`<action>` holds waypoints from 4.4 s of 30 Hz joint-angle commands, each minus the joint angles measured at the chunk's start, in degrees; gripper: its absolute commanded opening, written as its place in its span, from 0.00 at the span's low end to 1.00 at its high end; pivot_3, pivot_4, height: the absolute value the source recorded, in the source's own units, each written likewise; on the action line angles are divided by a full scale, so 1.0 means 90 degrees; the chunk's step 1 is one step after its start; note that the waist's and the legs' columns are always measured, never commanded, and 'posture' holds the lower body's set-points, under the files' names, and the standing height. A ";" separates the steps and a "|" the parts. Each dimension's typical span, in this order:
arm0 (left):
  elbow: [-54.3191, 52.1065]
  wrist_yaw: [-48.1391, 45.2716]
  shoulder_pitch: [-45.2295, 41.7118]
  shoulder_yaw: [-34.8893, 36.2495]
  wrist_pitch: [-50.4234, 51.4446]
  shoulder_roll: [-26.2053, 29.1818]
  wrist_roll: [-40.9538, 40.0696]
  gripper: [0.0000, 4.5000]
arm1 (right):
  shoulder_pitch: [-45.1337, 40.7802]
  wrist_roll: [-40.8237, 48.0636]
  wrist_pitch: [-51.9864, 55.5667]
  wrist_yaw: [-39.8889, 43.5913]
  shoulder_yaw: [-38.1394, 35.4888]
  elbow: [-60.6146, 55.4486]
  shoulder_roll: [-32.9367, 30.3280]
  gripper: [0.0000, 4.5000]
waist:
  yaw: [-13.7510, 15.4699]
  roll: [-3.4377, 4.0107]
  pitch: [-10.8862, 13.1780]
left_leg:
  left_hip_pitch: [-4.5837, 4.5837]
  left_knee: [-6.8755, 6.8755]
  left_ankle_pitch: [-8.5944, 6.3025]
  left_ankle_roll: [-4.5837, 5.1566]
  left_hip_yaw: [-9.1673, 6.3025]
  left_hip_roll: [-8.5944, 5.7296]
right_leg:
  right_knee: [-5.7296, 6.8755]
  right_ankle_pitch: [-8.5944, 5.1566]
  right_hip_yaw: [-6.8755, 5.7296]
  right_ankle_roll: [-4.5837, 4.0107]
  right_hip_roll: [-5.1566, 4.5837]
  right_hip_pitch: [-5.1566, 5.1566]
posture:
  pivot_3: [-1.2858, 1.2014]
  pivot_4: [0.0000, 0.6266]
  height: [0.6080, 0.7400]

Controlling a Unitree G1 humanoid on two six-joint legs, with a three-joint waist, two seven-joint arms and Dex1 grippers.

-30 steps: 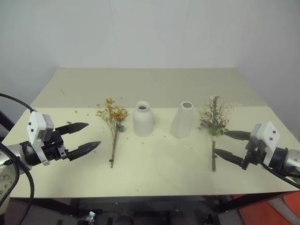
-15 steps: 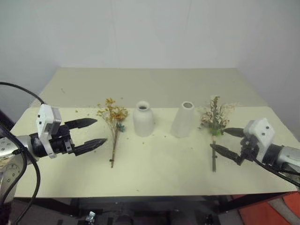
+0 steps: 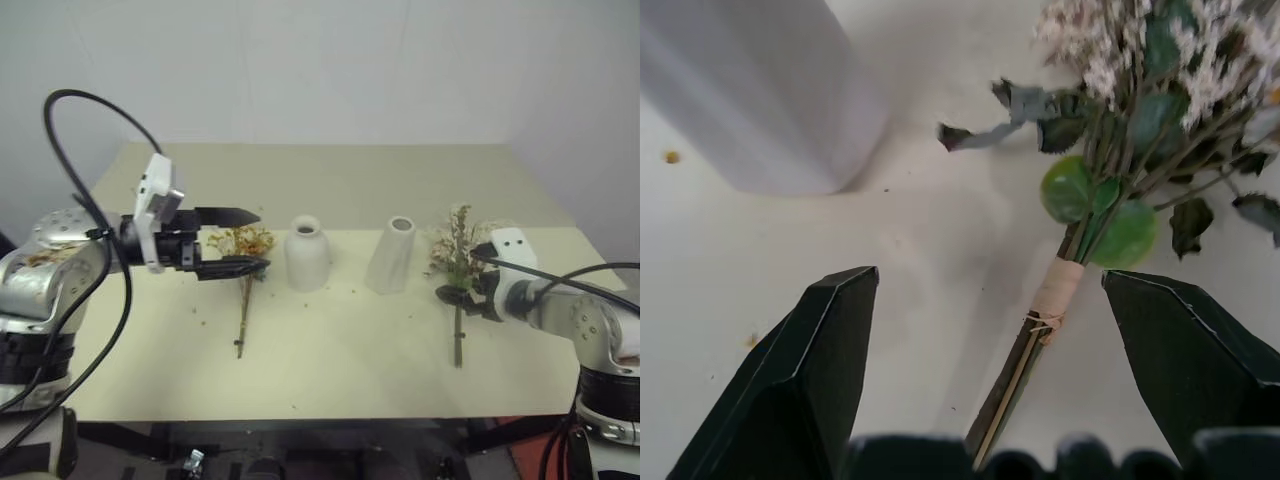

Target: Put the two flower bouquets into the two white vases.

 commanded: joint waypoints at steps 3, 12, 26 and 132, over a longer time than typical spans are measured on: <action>0.0179 -0.0298 -0.0445 -0.0135 -0.0257 -0.0229 0.0165 0.99 | -0.0180 -0.0565 -0.0004 -0.0419 0.0282 0.0654 0.0156 0.94 | -0.0016 0.0000 0.0000 | -0.0013 0.0000 -0.0002 0.0003 0.0000 -0.0003 | -0.0007 0.0003 0.0000 -0.0004 -0.0004 -0.0008 | 0.52 0.24 1.00; 0.0374 -0.0450 -0.0541 -0.0126 -0.0365 -0.0402 0.0351 1.00 | -0.0091 -0.0945 -0.0830 -0.0471 0.0487 0.1170 0.0491 0.60 | -0.0056 0.0000 0.0000 | 0.0001 0.0003 -0.0003 0.0007 0.0001 -0.0001 | 0.0003 0.0000 0.0001 0.0007 -0.0001 -0.0002 | 0.52 0.24 1.00; 0.0605 -0.0163 -0.0616 0.0186 -0.0486 -0.0608 0.0439 1.00 | -0.0649 -0.1424 -0.1603 -0.1252 -0.0426 0.1604 0.1145 0.05 | -0.0157 0.0001 0.0000 | 0.0004 0.0002 0.0002 0.0015 -0.0001 -0.0001 | 0.0008 0.0003 0.0002 0.0006 0.0000 0.0000 | 0.52 0.24 1.00; -0.0043 0.0581 -0.0066 0.0803 0.0092 -0.0519 0.0015 1.00 | -0.0153 -0.1062 -1.0143 0.0534 0.0457 0.2182 0.3184 0.47 | -0.0173 0.0029 0.0018 | 0.0007 -0.0005 0.0003 0.0014 -0.0005 0.0000 | 0.0013 0.0017 0.0002 -0.0015 0.0002 -0.0006 | 0.52 0.24 1.00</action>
